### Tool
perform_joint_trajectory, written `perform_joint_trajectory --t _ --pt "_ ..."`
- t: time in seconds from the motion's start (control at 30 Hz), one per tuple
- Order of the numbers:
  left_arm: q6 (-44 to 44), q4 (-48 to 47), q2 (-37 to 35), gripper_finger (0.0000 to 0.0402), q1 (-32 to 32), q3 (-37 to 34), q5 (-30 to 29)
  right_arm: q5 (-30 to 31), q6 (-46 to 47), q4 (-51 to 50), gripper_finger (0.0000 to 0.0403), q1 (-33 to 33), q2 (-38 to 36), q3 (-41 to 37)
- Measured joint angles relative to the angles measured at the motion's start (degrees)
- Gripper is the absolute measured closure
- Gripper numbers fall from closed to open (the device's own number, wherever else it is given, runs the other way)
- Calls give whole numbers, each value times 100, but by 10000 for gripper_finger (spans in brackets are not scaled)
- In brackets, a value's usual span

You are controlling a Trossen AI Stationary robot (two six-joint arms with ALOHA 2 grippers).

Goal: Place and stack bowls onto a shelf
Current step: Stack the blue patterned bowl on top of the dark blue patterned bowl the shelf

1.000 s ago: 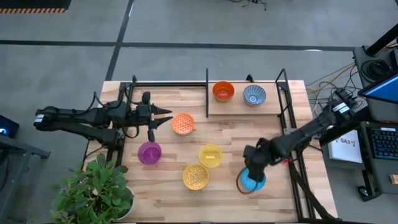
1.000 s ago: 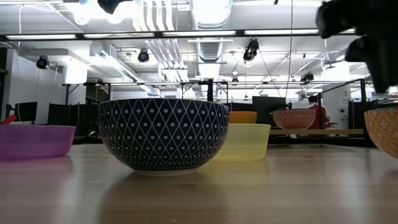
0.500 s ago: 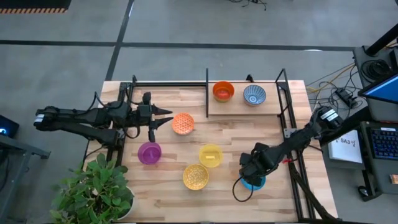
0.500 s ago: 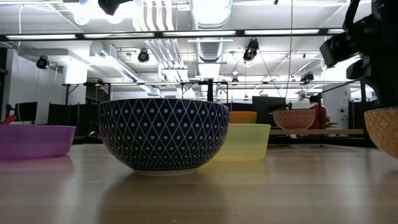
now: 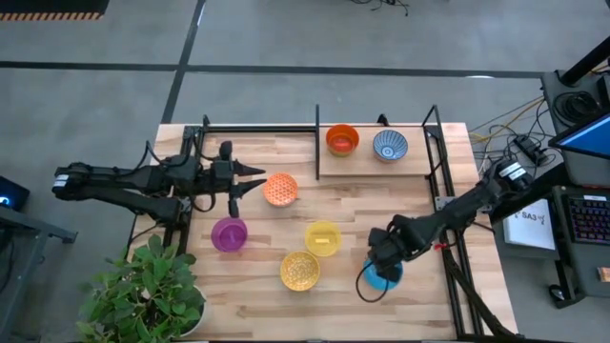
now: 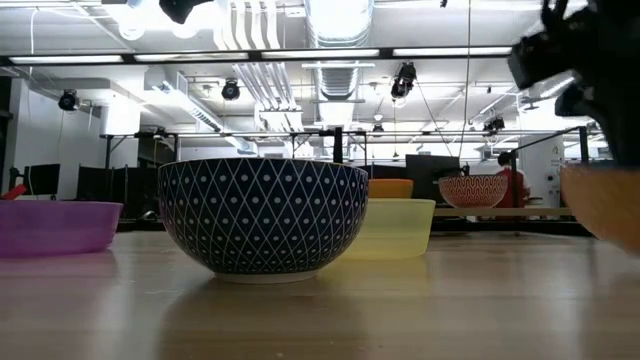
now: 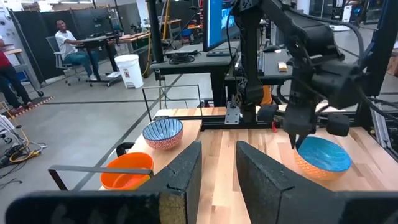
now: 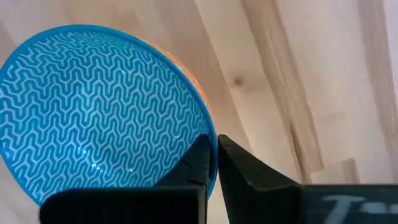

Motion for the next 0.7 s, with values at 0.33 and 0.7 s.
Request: perform_joint_trajectory --t 0.33,0.7 --pt "23 182 131 319 0 -2 -26 37 -759 -649 390 -1851 -584 970" --pt "21 180 128 319 -1 -1 -24 -388 -3081 -1793 390 -5285 -770 2017"
